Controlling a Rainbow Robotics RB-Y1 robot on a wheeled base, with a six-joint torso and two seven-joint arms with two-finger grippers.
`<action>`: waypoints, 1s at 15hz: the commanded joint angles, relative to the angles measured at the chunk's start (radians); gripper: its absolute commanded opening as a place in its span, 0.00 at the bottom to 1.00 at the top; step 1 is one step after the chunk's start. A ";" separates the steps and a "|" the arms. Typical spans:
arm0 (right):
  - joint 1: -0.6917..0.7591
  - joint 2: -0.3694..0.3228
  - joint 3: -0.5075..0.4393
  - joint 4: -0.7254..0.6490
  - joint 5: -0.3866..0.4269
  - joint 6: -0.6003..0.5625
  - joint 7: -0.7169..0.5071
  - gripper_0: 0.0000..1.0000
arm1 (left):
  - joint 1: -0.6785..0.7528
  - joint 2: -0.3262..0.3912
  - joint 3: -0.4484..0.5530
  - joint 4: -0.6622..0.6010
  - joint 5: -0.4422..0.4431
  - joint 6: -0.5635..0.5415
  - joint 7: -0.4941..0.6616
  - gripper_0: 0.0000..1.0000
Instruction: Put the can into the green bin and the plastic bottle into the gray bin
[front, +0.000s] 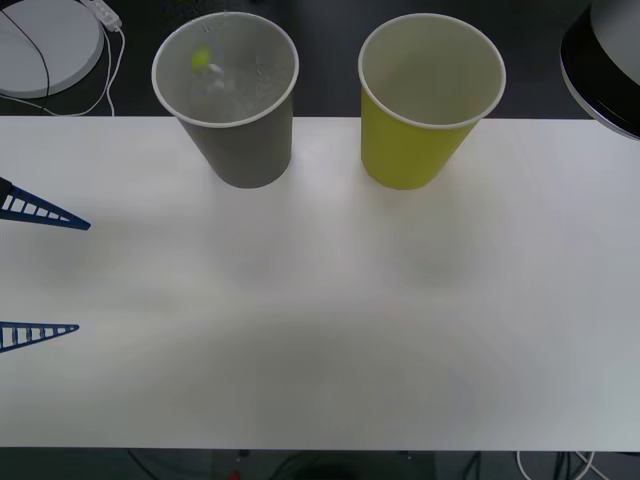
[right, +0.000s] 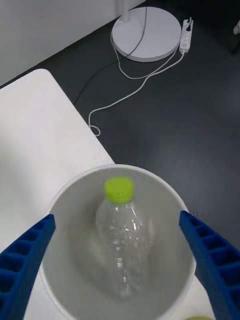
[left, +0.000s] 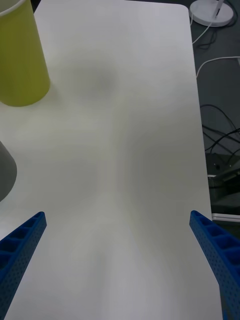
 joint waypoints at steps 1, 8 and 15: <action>0.000 -0.002 0.001 0.006 -0.006 0.007 0.000 1.00 | 0.000 0.000 0.000 0.000 0.000 0.000 0.000 1.00; 0.019 -0.037 -0.002 -0.003 -0.029 0.011 0.028 1.00 | 0.000 0.000 0.000 0.000 0.000 0.000 0.000 1.00; 0.148 -0.216 -0.071 -0.247 -0.086 0.007 0.077 1.00 | 0.000 0.000 0.000 0.000 0.000 0.000 0.000 1.00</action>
